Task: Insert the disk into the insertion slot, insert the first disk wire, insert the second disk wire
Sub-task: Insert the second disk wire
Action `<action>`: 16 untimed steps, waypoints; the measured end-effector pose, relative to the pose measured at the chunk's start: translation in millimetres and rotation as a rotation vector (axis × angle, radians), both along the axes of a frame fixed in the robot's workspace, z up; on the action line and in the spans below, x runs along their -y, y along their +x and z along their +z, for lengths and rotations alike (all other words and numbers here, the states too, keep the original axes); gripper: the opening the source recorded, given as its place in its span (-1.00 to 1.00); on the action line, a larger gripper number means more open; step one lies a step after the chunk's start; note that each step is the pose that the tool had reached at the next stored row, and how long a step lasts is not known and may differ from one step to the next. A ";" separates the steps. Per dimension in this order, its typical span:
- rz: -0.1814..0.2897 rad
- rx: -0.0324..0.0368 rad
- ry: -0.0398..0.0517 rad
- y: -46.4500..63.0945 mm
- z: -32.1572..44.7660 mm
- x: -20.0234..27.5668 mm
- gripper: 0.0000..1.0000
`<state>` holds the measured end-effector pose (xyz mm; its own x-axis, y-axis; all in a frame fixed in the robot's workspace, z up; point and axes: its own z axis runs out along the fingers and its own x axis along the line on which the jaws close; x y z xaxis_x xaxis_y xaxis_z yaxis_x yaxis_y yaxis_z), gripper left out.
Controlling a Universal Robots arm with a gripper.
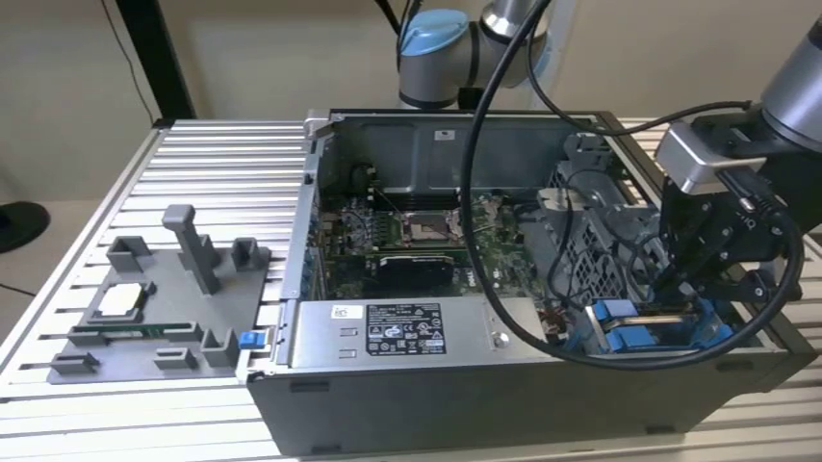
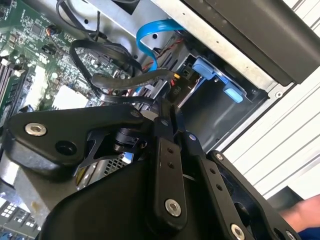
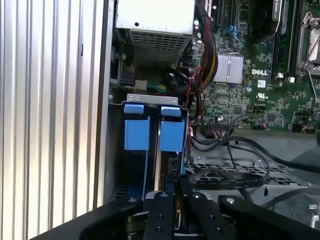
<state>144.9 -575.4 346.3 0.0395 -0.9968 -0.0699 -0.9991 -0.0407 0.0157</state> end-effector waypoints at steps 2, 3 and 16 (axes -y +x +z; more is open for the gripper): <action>0.000 0.0003 0.0001 0.0 -0.8 0.0 -1.00; 0.000 0.0005 0.0000 0.0 -1.1 -0.1 -1.00; 0.000 0.0010 -0.0019 -0.1 -7.9 -0.1 -1.00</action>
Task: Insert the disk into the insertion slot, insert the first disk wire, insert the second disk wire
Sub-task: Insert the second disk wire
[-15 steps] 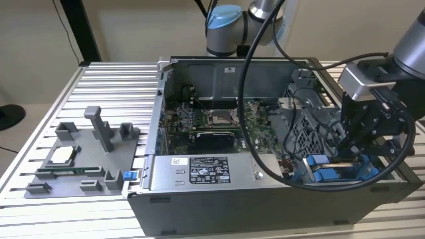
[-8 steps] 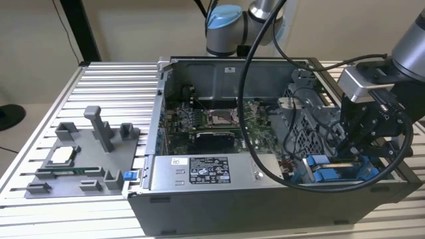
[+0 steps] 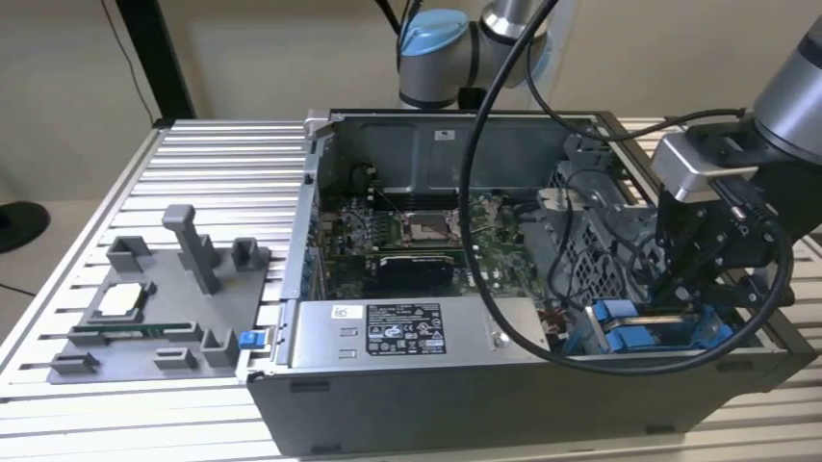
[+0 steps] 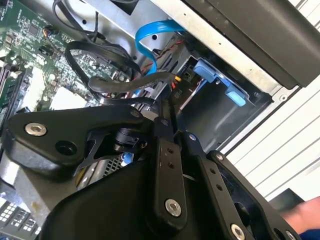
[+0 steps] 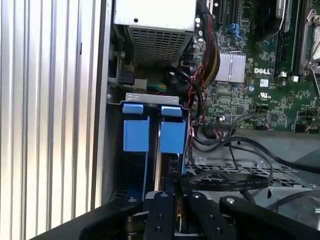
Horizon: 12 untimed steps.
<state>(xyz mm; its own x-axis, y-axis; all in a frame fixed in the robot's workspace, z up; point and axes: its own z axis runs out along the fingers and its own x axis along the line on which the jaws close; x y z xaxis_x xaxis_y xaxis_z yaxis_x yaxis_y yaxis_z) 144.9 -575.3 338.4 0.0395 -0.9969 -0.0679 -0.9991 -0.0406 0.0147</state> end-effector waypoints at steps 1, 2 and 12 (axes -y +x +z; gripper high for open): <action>0.000 0.0000 -0.0005 0.0 -1.1 0.0 -1.00; 0.000 0.0000 -0.0008 -0.1 -2.4 -0.1 -1.00; 0.000 0.0005 -0.0046 0.2 -9.6 -1.7 1.00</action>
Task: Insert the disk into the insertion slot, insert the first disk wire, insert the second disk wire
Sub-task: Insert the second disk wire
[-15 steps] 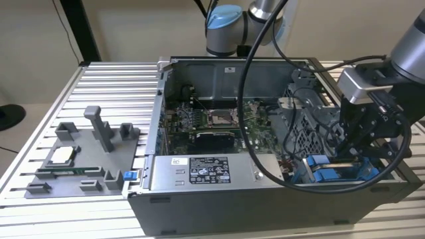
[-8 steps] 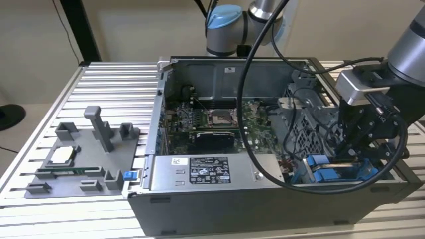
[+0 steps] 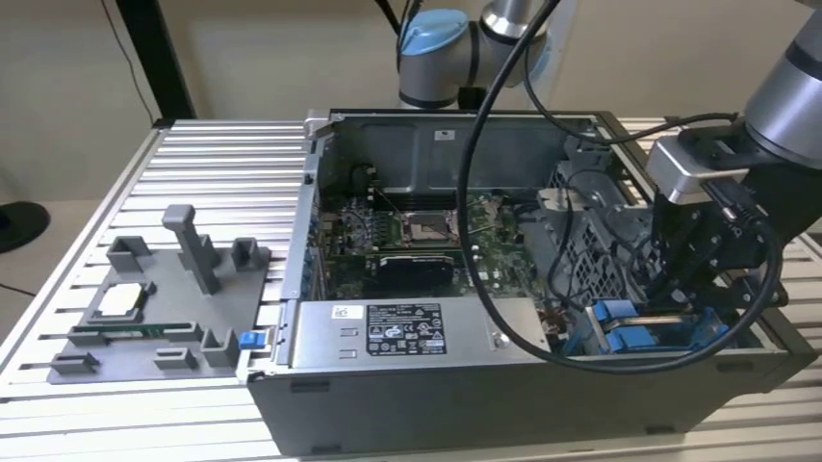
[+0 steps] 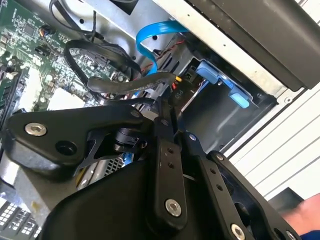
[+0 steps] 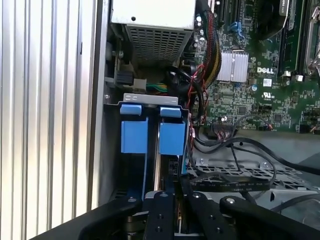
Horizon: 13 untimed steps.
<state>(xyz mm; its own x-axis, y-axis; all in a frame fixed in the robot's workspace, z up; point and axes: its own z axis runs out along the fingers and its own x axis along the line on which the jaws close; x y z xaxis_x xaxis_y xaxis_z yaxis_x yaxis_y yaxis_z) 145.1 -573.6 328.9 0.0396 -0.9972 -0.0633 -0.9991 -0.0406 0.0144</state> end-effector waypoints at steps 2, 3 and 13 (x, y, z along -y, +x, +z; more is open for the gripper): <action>0.000 -0.0003 0.0060 0.0 -3.9 1.2 1.00; 0.000 -0.0005 0.0060 -0.1 -3.3 1.2 1.00; 0.000 -0.0006 0.0052 -0.2 39.6 1.4 1.00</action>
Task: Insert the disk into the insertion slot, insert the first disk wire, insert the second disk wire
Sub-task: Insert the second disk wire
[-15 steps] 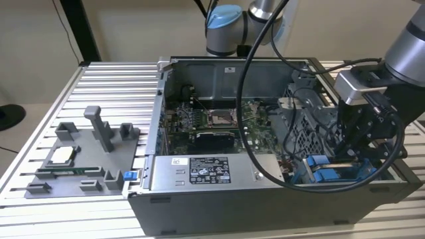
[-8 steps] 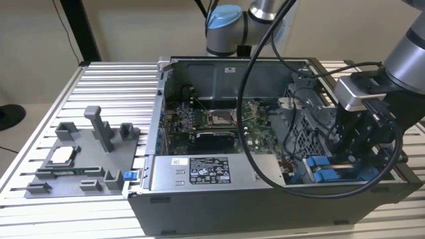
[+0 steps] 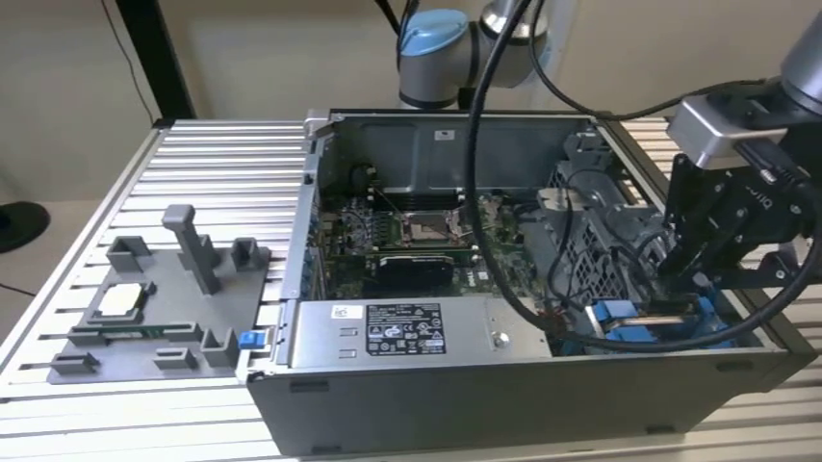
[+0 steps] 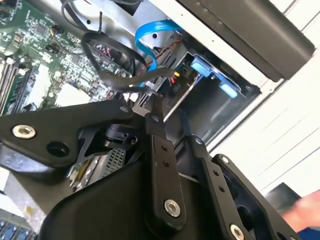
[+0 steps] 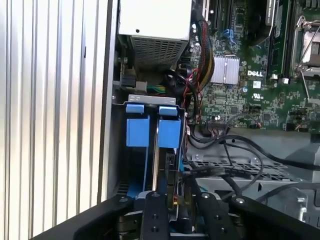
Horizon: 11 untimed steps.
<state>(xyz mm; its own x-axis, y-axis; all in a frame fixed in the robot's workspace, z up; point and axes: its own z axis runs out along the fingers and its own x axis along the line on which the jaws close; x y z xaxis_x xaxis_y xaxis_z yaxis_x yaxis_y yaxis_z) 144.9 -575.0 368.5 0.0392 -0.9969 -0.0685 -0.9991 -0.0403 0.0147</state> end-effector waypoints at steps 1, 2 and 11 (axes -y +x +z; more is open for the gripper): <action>0.000 0.0000 0.0000 0.0 4.3 0.0 1.00; 0.000 -0.0002 -0.0001 0.0 9.0 0.0 1.00; 0.000 -0.0007 0.0000 0.0 22.2 0.0 1.00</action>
<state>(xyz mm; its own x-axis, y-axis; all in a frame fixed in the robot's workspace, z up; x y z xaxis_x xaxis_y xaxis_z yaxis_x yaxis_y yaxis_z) 144.9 -575.0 390.7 0.0392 -0.9969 -0.0685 -0.9991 -0.0403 0.0155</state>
